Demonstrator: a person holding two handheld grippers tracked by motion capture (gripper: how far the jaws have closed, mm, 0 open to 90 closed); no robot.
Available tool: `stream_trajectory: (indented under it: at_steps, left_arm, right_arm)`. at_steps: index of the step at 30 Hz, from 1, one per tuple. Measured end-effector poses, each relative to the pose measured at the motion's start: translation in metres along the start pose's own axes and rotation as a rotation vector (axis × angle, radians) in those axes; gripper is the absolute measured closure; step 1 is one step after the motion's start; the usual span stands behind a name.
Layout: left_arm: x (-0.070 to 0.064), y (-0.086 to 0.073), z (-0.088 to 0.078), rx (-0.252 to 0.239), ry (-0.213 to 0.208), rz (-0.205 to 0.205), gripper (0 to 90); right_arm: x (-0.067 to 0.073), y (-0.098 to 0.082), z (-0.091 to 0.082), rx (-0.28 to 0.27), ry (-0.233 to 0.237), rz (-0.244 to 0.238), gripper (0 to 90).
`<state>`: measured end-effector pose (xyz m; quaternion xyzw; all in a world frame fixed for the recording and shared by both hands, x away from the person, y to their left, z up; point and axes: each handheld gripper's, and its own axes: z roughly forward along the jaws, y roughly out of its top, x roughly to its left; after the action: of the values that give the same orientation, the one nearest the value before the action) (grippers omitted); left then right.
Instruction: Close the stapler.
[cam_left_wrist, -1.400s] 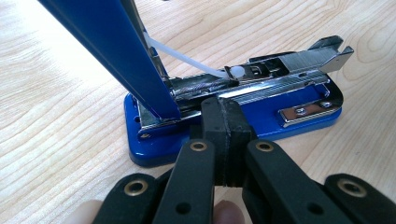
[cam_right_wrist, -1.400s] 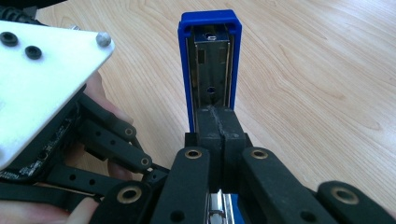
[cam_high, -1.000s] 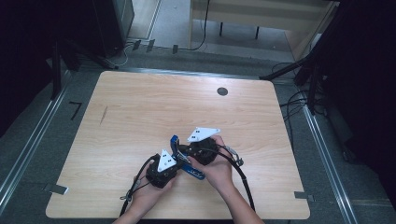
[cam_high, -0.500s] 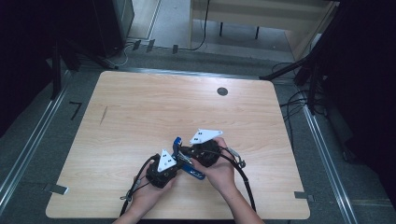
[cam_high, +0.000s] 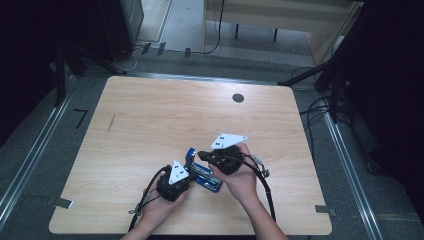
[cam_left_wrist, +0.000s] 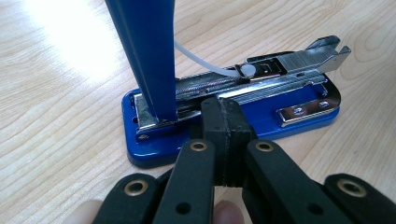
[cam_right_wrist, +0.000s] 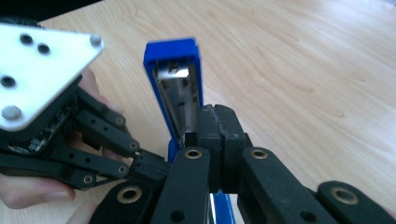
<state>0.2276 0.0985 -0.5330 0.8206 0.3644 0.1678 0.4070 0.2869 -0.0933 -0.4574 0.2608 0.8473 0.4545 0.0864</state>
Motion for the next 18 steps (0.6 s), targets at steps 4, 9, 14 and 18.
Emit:
stream_trajectory:
  at_steps: [4, 9, 14, 18]
  left_arm:
    - [0.000, 0.000, 0.000, -0.001, -0.001, 0.000, 90.0]
    - [0.000, 0.000, 0.000, 0.000, 0.000, 0.003, 90.0]
    - [0.000, 0.000, 0.000, -0.001, 0.001, 0.004, 90.0]
    - [0.000, 0.000, 0.000, 0.000, 0.000, 0.005, 90.0]
  right_arm:
    - [-0.003, 0.007, -0.004, -0.031, -0.020, 0.008, 90.0]
    - [-0.003, 0.019, -0.008, -0.059, -0.030, 0.000, 90.0]
    - [0.002, 0.030, -0.010, -0.086, -0.030, -0.012, 90.0]
    - [0.007, 0.036, -0.008, -0.094, -0.024, -0.024, 90.0]
